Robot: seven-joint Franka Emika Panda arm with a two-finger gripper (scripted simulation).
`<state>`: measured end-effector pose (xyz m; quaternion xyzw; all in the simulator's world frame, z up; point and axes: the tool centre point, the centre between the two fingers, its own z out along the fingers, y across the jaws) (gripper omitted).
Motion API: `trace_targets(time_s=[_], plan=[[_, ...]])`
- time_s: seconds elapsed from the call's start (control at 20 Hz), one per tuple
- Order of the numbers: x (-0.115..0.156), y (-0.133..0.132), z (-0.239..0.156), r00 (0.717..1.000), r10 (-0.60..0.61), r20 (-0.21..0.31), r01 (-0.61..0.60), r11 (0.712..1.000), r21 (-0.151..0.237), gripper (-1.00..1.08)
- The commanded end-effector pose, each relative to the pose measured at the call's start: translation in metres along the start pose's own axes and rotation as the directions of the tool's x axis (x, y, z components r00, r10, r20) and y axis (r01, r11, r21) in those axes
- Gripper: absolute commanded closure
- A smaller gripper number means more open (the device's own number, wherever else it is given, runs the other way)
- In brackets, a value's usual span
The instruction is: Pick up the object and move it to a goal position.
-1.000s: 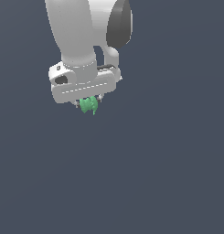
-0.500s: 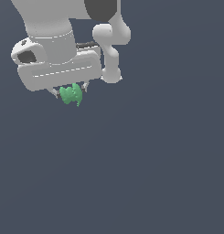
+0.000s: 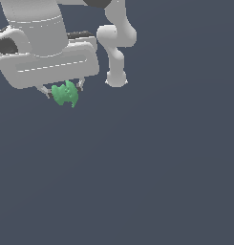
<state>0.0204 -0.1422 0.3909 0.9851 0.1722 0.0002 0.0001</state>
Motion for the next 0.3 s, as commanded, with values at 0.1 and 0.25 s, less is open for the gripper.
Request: trace_targets(time_s=[0.1, 0.25], plan=[[0.0009, 0.0021, -0.0029, 1.000, 0.000, 0.000, 0.000, 1.000, 0.000, 1.08], [0.0011, 0.0016, -0.0022, 1.000, 0.000, 0.000, 0.000, 1.000, 0.000, 1.08]])
